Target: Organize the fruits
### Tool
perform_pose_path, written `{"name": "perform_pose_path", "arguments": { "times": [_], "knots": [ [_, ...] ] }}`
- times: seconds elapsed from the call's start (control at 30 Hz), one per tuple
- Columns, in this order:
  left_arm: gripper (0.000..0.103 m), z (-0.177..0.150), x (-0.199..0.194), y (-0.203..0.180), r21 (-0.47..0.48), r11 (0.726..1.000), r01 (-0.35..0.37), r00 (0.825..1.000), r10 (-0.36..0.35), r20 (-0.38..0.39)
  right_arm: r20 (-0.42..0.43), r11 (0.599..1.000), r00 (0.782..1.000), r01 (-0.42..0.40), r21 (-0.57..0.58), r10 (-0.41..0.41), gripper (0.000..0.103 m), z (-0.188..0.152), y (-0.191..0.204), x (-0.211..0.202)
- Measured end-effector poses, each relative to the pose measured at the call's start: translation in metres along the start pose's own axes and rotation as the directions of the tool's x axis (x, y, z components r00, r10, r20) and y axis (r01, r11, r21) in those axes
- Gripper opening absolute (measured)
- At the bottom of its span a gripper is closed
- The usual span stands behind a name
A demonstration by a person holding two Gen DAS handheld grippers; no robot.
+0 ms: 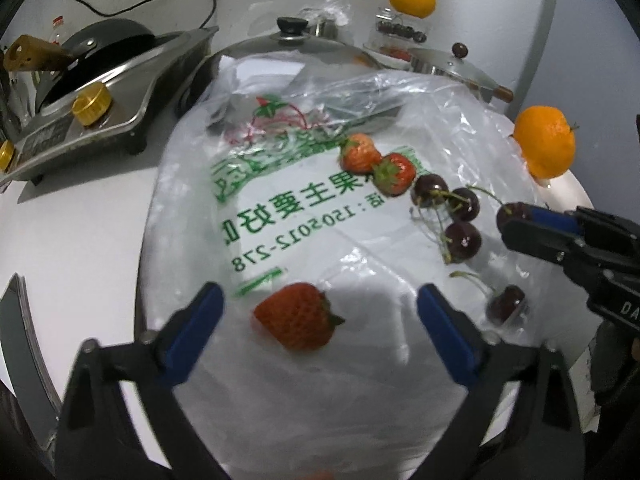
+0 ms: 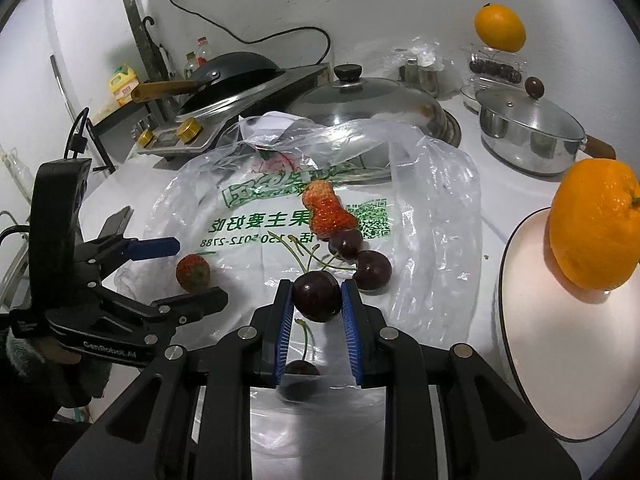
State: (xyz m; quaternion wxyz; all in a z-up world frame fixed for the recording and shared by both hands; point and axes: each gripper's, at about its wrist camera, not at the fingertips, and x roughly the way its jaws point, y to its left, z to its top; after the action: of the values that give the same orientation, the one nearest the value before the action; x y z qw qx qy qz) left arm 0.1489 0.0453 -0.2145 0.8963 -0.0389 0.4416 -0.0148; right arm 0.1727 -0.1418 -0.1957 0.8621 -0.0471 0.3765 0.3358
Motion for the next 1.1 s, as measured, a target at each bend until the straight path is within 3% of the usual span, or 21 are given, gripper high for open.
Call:
{"name": "perform_pose_path", "arguments": {
  "times": [0.1,0.47,1.1],
  "knots": [
    [0.076,0.0,0.002,0.001,0.013,1.0,-0.005,1.0,0.006,-0.014,0.001,1.0,1.0,0.005,0.002,-0.005,0.026,-0.001,0.0,-0.001],
    [0.048,-0.007,0.0,-0.001,0.081,0.995,-0.056,0.998,0.058,-0.029,0.006,1.0,1.0,0.005,-0.001,-0.005,0.026,-0.002,0.001,-0.005],
    [0.047,-0.003,-0.029,-0.023,0.177,0.984,0.004,0.997,-0.018,0.075,0.02,1.0,1.0,0.006,0.011,-0.006,0.026,-0.006,0.002,-0.01]
  ]
}}
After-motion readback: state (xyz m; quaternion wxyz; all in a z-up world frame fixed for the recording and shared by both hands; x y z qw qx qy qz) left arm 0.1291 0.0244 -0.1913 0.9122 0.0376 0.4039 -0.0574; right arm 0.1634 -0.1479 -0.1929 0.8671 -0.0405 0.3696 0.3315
